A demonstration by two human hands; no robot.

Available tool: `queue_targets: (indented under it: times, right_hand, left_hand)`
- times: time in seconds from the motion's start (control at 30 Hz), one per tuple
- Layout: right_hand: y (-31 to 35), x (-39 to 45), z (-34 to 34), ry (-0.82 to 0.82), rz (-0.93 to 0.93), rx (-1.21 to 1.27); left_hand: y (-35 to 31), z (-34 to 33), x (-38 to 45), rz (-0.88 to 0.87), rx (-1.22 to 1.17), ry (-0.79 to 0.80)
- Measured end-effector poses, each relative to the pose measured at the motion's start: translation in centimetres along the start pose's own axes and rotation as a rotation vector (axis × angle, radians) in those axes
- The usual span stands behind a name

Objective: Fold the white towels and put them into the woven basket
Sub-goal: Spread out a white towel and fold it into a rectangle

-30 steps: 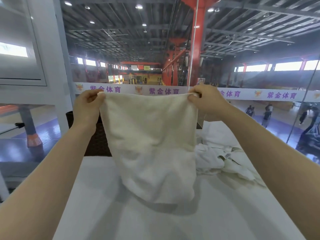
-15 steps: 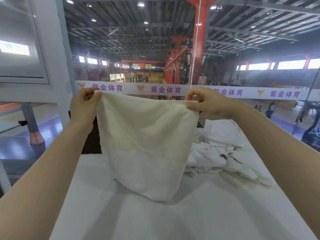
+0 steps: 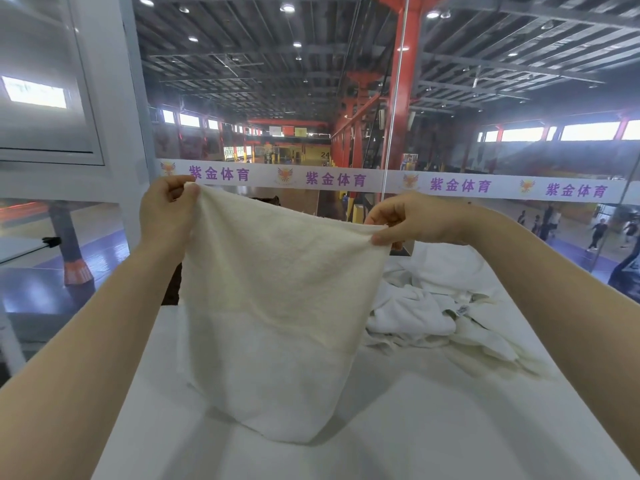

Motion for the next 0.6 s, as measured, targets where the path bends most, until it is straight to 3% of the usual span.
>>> queue_targets:
  times: [0.2,0.3,0.43,0.53,0.6]
  right_hand:
    - [-1.4,1.4,-1.2,0.043,-0.022,-0.297]
    - [-1.6,3.6,0.3,-0.249,-0.024,-0.393]
    - [1.3,4.9,3.1,-0.72,0.157,-0.404]
    - [3.0,4.7,4.1,-0.837,0.26,-0.342]
    - [2.9,4.0,3.8,-0.776,0.237,-0.302]
  left_hand:
    - [0.8,-1.7,-0.4,-0.041,0.192,0.132]
    - [2.0,-2.5,0.2,0.014,0.233,0.221]
    - [-0.1,-2.2,2.2,-0.021,0.1,0.046]
    - [-1.7,-1.3,3.5,-0.031,-0.106,-0.052]
    - [-1.7,-0.6,3.6,-0.078,-0.117,-0.005]
Point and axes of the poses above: each hand's wrist, its own x-axis towards the middle knuckle, its own z-axis out of the back of the hand, y = z × x, the point moved 6 cm from there along x, towards the middle knuckle, and after that the axes turned 12 degrees about -y, right-handed, at the moved point
